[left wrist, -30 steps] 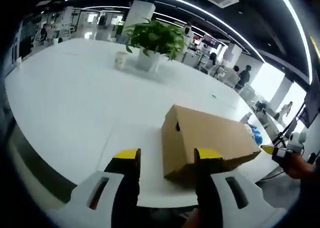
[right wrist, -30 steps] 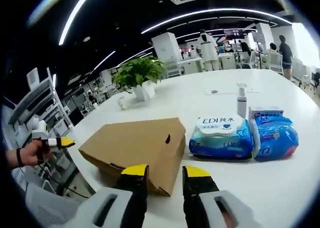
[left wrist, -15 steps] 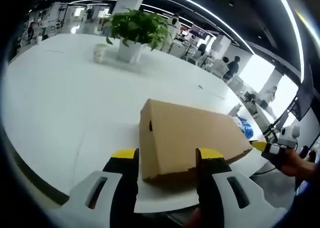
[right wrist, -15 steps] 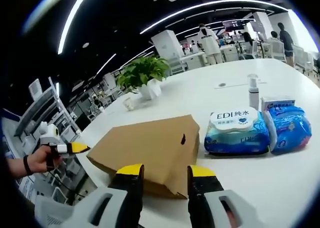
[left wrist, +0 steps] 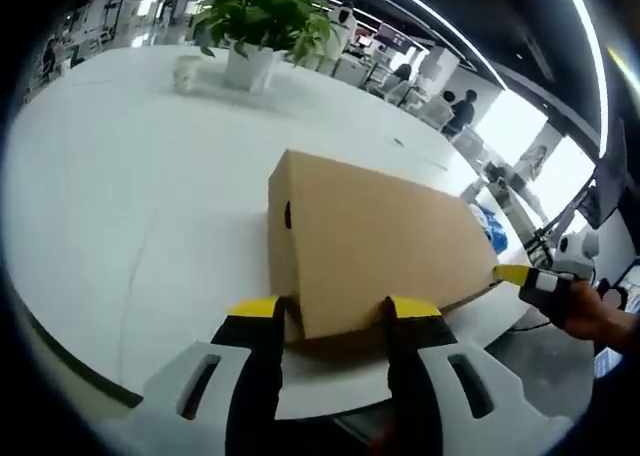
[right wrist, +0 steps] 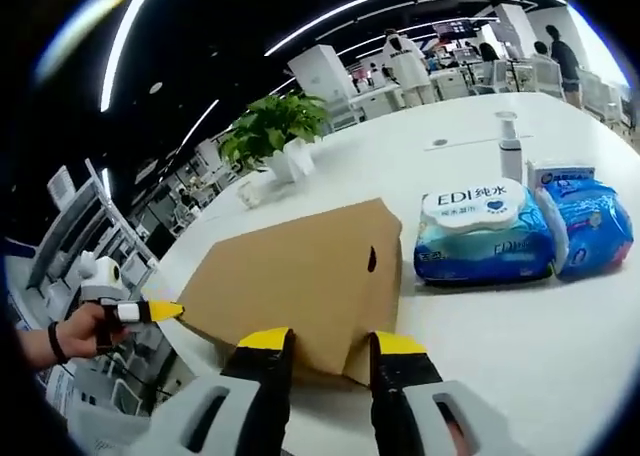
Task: Operate the shoe box by opening the lid, removing the specified soft item, and placing it in the target area until the item is outside and the box remains undamaged.
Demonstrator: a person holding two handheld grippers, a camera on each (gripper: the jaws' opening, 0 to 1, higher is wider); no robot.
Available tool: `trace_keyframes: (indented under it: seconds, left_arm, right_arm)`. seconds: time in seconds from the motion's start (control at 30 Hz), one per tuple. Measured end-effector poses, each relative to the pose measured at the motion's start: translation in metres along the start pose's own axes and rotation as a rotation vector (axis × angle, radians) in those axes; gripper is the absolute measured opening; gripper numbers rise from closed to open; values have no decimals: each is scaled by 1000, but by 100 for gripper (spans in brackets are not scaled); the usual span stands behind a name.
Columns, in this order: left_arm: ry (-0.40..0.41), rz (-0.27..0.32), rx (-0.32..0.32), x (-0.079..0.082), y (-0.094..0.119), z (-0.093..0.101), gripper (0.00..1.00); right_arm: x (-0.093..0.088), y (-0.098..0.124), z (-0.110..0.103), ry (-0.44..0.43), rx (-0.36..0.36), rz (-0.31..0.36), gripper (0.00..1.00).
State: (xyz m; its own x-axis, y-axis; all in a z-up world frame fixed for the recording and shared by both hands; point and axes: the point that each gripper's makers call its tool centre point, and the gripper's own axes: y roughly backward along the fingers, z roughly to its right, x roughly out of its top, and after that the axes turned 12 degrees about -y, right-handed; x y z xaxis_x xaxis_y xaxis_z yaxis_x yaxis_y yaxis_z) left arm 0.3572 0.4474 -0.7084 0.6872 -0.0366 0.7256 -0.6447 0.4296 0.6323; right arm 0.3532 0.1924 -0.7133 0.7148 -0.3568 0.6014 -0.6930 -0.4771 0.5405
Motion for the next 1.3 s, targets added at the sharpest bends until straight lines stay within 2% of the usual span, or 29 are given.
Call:
trace_keyframes:
  seconds: [0.23, 0.63, 0.9, 1.13, 1.3]
  left_arm:
    - [2, 2, 4, 10, -8, -6, 40]
    - [-10, -2, -1, 53, -49, -26, 40]
    - [-25, -3, -3, 78, -76, -29, 41]
    - [-20, -1, -8, 90, -91, -28, 41]
    - [-23, -1, -14, 94, -97, -28, 41]
  right_arm:
    - [9, -10, -2, -7, -5, 3, 27]
    - [47, -44, 4, -28, -21, 28, 27]
    - [71, -61, 14, -40, -33, 39, 27]
    - [90, -73, 22, -32, -49, 42, 27]
    - [95, -75, 26, -23, -52, 43, 27]
